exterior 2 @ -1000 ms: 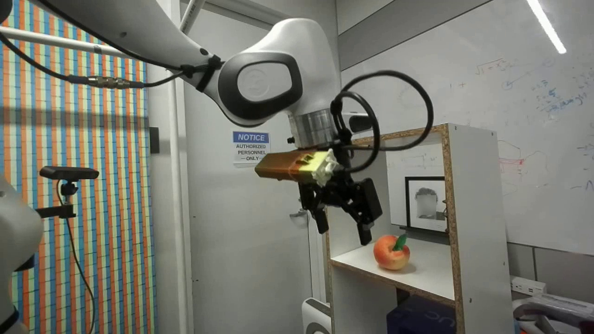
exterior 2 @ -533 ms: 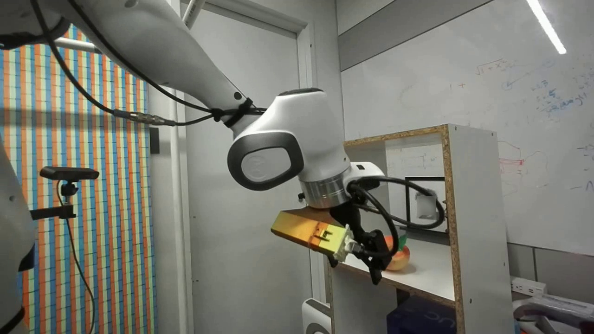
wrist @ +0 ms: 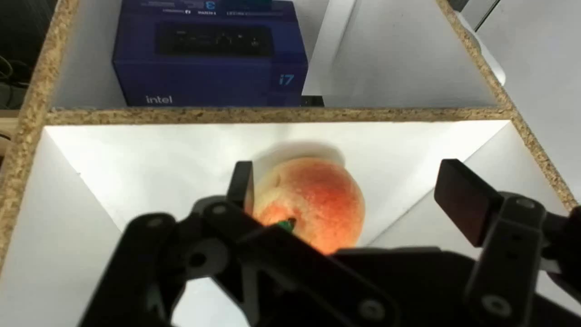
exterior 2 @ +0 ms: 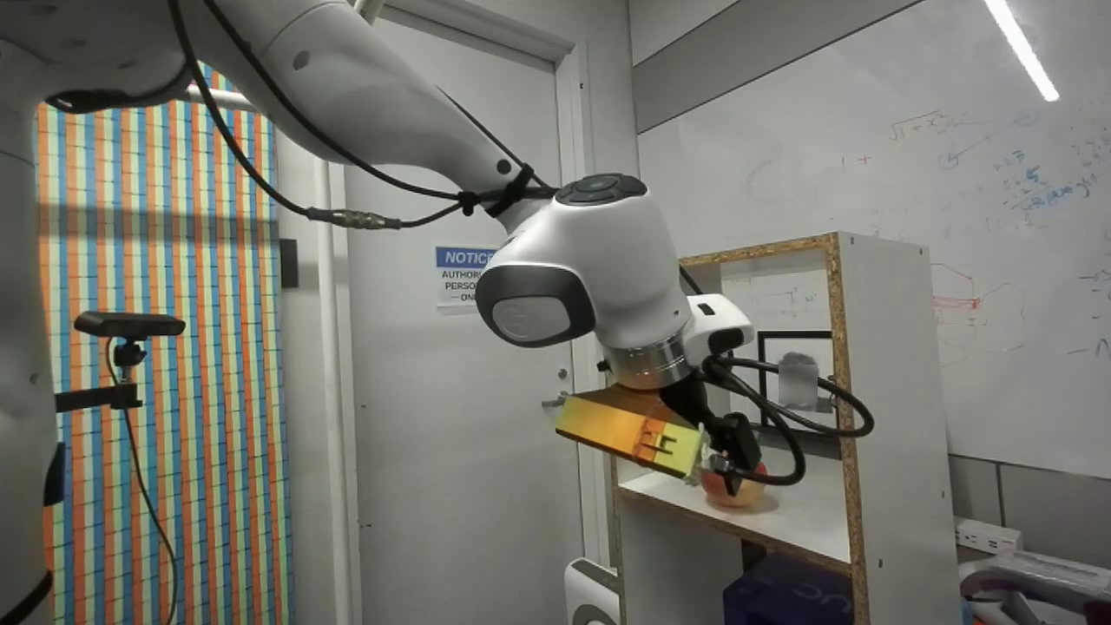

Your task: Put the peach on top of the shelves

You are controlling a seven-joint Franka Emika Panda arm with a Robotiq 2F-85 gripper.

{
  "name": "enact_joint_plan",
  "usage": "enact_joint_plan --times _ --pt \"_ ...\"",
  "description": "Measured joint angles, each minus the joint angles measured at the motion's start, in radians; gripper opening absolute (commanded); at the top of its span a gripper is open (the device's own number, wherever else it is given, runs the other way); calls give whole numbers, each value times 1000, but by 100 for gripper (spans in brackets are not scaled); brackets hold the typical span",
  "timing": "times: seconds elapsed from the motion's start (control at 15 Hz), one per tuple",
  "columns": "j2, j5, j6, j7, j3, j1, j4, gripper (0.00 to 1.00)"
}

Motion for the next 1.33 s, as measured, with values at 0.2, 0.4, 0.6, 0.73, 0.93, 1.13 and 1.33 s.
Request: enact_joint_plan --times 0.2,0.4,0.6,0.73,0.93,1.13,1.33 --pt "74 125 -1 -90 4 1 69 100" --pt "161 242 -1 -157 16 1 140 100" --pt "239 330 -1 -206 33 1 205 75" --pt "278 374 -1 -240 44 0 240 66" --pt "303 409 -1 -277 54 0 267 55" --pt "298 373 1 -284 44 0 261 55" --pt "253 158 10 -189 18 -21 213 55"
